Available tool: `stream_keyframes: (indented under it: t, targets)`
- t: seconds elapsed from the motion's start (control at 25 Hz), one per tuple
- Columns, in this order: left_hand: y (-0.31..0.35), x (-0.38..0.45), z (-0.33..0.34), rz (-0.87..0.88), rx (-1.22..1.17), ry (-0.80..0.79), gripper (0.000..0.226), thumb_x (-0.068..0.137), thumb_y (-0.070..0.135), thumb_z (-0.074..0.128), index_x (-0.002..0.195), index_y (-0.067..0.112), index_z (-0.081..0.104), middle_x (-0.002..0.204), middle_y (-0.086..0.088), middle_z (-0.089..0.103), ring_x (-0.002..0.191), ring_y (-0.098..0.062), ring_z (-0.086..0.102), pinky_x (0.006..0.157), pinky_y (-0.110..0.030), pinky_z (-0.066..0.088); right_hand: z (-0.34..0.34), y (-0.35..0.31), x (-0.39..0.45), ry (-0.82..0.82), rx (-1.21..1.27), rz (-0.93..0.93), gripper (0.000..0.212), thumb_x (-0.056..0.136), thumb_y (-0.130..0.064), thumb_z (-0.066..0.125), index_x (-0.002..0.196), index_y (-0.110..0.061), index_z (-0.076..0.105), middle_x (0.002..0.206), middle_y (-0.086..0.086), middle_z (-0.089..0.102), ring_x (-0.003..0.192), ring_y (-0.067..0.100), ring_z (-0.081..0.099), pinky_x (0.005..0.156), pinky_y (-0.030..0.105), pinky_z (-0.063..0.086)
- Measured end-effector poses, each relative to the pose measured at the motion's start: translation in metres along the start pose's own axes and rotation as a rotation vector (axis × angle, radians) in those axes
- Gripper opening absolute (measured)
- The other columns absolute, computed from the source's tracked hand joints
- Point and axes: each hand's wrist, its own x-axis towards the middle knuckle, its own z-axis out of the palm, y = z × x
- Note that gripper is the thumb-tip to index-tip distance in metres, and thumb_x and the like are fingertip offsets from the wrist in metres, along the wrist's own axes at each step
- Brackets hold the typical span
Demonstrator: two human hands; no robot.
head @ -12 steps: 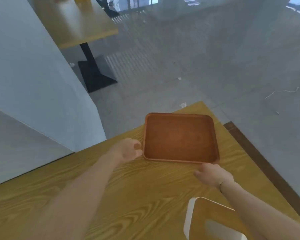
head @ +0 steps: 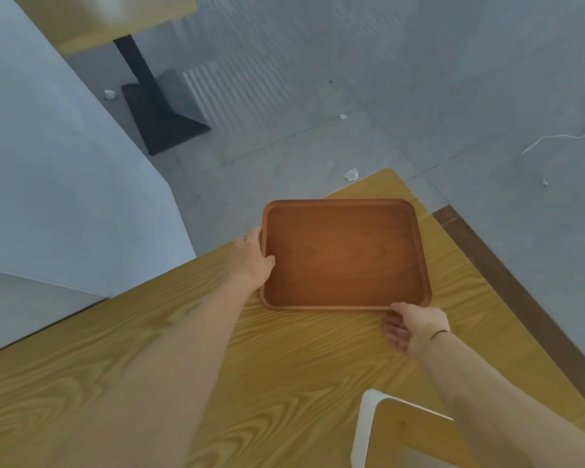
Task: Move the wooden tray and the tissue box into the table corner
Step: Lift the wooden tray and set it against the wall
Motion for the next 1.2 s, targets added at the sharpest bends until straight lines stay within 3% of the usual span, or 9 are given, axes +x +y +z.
stream_keyframes:
  t: [0.16,0.28,0.44,0.56,0.64,0.88,1.08,1.2]
  targets:
    - [-0.001,0.008,0.005,-0.058,-0.078,-0.011,0.068,0.090,0.005,0.064,0.151,0.021,0.036,0.141,-0.010,0.055,0.120,-0.028,0.059,0.098,-0.044,0.052,0.005,0.001,0.005,-0.001,0.051,-0.039,0.013,0.094,-0.002,0.065,0.105,0.005,0.062,0.081,0.017,0.070,0.070,0.028,0.070,0.058,0.040,0.053]
    - [-0.004,0.003,0.005,-0.108,-0.147,-0.031,0.068,0.089,-0.004,0.061,0.147,0.023,0.038,0.135,-0.007,0.057,0.109,-0.023,0.059,0.086,-0.037,0.050,0.005,0.000,0.004,-0.004,0.069,-0.088,0.025,0.093,0.003,0.063,0.117,0.008,0.058,0.086,0.020,0.070,0.073,0.030,0.071,0.054,0.039,0.053]
    - [-0.010,-0.021,0.000,-0.183,-0.305,0.001,0.066,0.090,-0.010,0.057,0.144,0.024,0.040,0.113,-0.004,0.061,0.098,-0.022,0.062,0.082,-0.038,0.053,-0.001,-0.007,-0.011,-0.027,0.016,-0.151,0.038,0.093,0.002,0.064,0.129,0.005,0.052,0.102,0.025,0.071,0.074,0.028,0.072,0.055,0.037,0.056]
    - [-0.012,-0.046,-0.016,-0.214,-0.391,0.040,0.065,0.091,-0.008,0.056,0.143,0.027,0.039,0.097,-0.004,0.060,0.086,-0.022,0.064,0.074,-0.038,0.055,-0.007,-0.014,-0.035,-0.039,-0.026,-0.244,0.037,0.091,0.000,0.067,0.125,0.002,0.053,0.097,0.022,0.074,0.070,0.025,0.074,0.060,0.037,0.058]
    - [-0.012,-0.064,-0.029,-0.226,-0.438,0.066,0.064,0.092,-0.008,0.056,0.142,0.028,0.038,0.096,-0.008,0.060,0.084,-0.025,0.065,0.078,-0.045,0.059,-0.011,-0.016,-0.051,-0.061,-0.040,-0.302,0.038,0.089,-0.002,0.068,0.124,0.000,0.053,0.092,0.019,0.075,0.070,0.025,0.075,0.064,0.039,0.060]
    - [-0.025,-0.142,-0.076,-0.227,-0.545,0.243,0.060,0.090,-0.007,0.058,0.137,0.026,0.042,0.091,-0.009,0.058,0.083,-0.030,0.064,0.084,-0.052,0.058,-0.013,-0.013,-0.105,-0.237,-0.072,-0.418,0.041,0.089,-0.001,0.069,0.125,0.004,0.051,0.089,0.022,0.073,0.073,0.029,0.074,0.065,0.039,0.058]
    - [-0.058,-0.224,-0.099,-0.256,-0.633,0.409,0.061,0.090,-0.006,0.063,0.140,0.022,0.043,0.092,-0.012,0.058,0.086,-0.037,0.066,0.086,-0.058,0.057,-0.005,0.005,-0.148,-0.371,-0.183,-0.538,0.029,0.087,0.000,0.070,0.113,0.006,0.058,0.079,0.019,0.073,0.062,0.025,0.071,0.057,0.034,0.053]
    - [-0.081,-0.270,-0.108,-0.289,-0.668,0.503,0.060,0.090,-0.004,0.064,0.140,0.024,0.044,0.096,-0.013,0.059,0.094,-0.040,0.067,0.088,-0.058,0.056,0.007,0.023,-0.172,-0.446,-0.255,-0.570,0.027,0.088,-0.001,0.070,0.111,0.005,0.057,0.079,0.018,0.073,0.066,0.026,0.071,0.059,0.036,0.054]
